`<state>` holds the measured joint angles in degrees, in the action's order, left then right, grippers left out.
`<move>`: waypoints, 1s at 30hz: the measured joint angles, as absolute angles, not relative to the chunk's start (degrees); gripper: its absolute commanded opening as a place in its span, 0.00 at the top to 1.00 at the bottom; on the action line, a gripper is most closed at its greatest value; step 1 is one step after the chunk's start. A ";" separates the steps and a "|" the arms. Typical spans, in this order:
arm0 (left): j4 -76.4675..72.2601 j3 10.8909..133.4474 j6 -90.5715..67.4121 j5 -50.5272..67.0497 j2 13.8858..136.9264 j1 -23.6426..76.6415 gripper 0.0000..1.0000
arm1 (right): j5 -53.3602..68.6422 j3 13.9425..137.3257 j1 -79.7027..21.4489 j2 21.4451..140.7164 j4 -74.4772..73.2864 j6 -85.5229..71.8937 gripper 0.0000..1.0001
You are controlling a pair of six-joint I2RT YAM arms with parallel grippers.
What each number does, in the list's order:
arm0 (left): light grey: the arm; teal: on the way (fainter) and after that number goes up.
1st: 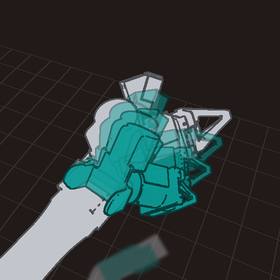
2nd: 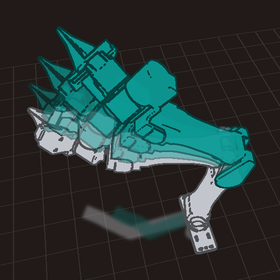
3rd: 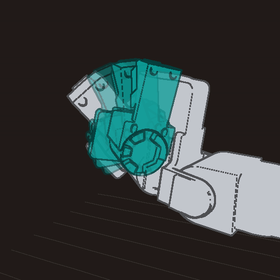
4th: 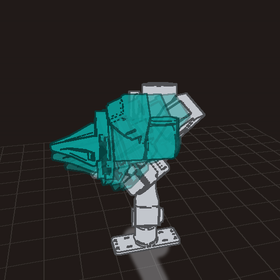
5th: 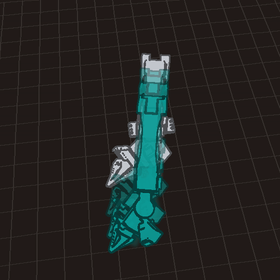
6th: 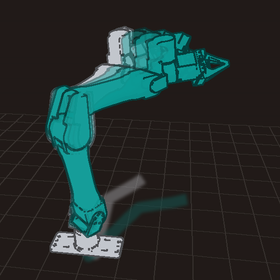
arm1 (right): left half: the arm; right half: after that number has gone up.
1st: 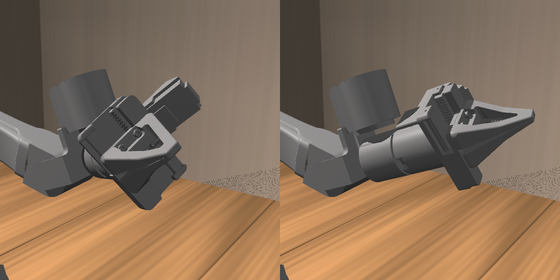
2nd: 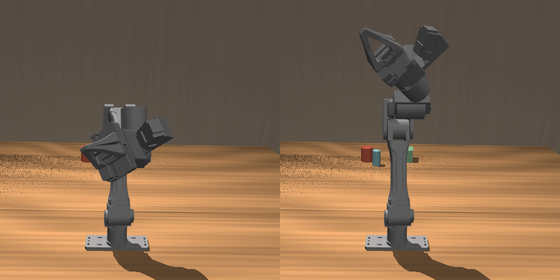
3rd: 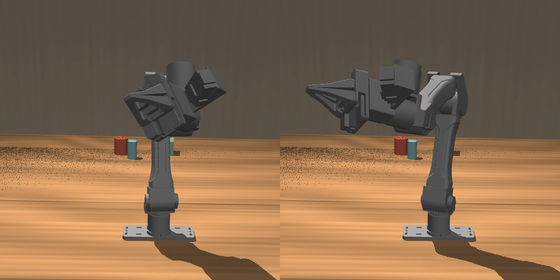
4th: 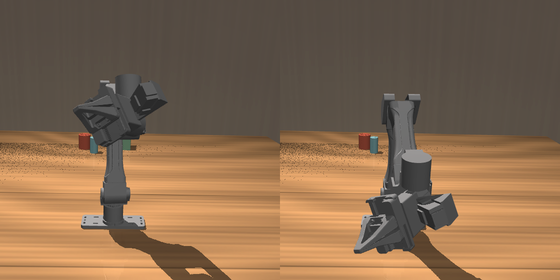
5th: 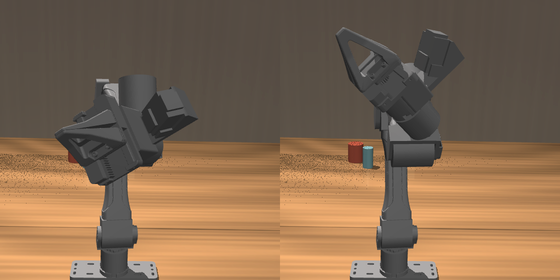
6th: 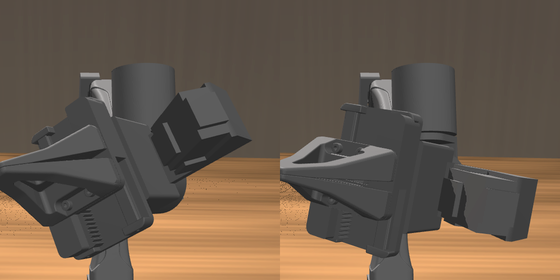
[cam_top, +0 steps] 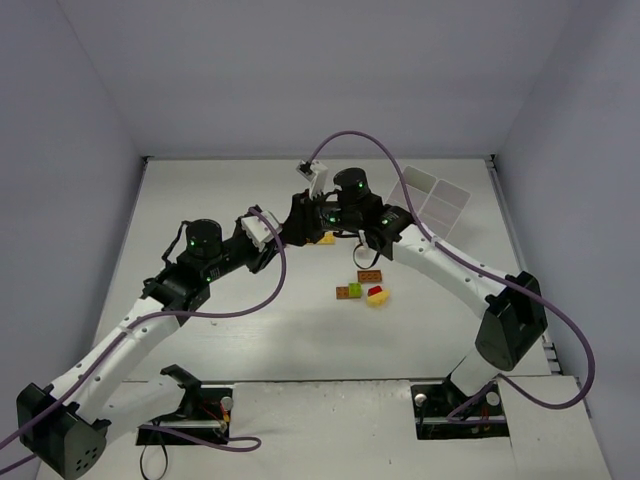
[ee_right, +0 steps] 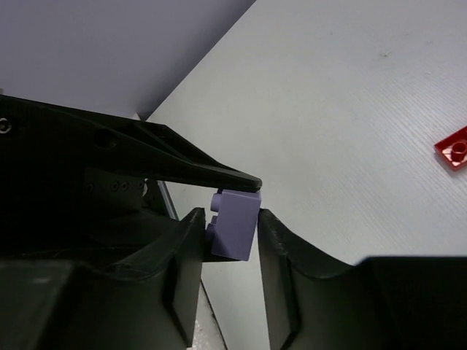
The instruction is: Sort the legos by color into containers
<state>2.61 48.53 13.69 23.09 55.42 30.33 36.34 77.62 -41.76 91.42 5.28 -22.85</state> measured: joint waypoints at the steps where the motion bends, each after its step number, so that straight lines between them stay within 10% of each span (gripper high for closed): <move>1: 2.55 48.53 13.69 23.03 55.44 30.33 0.98 | 36.53 77.60 -41.80 91.53 5.39 -23.03 0.78; 5: 2.48 48.53 13.72 22.26 55.51 30.33 0.90 | 36.49 77.58 -41.80 91.74 5.80 -24.21 1.00; 8: 2.39 48.53 13.54 22.11 55.51 30.33 0.54 | 36.47 77.54 -41.80 91.74 5.91 -23.99 1.00; 9: 2.28 48.53 13.43 22.00 55.57 30.35 0.26 | 36.45 77.45 -41.80 91.74 6.04 -23.57 1.00; 10: 2.04 48.53 13.41 21.93 55.61 30.39 0.23 | 36.25 77.28 -41.69 91.74 5.93 -22.90 1.00; 30: 8.69 48.53 -10.94 8.86 64.20 29.89 0.20 | 11.42 73.89 -21.61 90.94 -1.69 22.24 1.00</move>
